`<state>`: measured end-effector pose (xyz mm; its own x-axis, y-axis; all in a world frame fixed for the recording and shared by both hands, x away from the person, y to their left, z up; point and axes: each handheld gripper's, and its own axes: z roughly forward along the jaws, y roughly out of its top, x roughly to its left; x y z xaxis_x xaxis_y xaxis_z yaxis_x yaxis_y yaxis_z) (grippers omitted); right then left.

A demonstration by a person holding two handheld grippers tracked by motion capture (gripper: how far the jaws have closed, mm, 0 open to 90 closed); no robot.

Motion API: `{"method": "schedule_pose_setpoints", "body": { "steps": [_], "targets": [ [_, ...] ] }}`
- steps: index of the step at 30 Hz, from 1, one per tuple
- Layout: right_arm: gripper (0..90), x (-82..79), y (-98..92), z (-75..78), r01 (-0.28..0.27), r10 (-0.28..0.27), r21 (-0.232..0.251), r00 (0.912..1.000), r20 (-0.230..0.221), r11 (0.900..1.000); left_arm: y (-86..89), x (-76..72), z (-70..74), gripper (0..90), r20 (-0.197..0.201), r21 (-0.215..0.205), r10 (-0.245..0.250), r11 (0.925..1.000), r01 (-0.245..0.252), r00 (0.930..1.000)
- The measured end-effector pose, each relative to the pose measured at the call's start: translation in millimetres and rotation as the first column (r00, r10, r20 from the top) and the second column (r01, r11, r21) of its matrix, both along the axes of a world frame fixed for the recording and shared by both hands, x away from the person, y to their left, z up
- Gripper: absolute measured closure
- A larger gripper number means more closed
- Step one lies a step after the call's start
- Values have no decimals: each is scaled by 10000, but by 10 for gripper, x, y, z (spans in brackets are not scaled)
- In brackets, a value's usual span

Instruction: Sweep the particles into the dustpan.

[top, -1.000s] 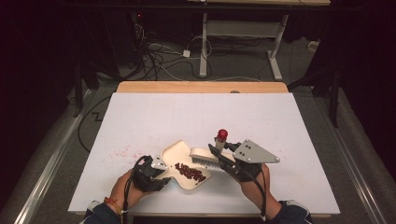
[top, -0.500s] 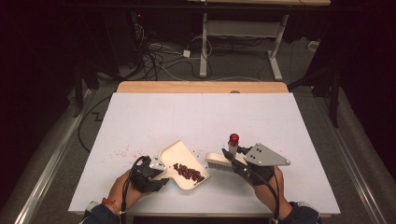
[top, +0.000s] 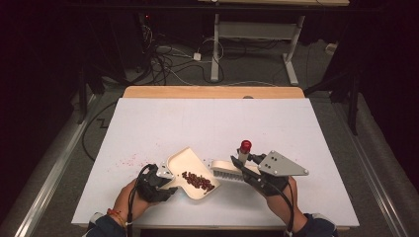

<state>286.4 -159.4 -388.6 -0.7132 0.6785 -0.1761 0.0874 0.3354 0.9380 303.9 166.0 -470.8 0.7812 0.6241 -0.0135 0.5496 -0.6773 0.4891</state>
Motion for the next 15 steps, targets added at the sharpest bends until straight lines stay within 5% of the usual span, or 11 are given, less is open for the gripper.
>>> {"method": "schedule_pose_setpoints", "body": {
  "steps": [10,15],
  "targets": [
    [703,343,124,-94,923,-918,-63,9941,577,9957,17,24,-8,632,-60,-42,57,10000,-57,10000],
    [703,439,249,-157,726,-723,-131,9972,207,9973,27,29,-19,632,-85,-117,140,9998,-141,9999]
  ]
}}
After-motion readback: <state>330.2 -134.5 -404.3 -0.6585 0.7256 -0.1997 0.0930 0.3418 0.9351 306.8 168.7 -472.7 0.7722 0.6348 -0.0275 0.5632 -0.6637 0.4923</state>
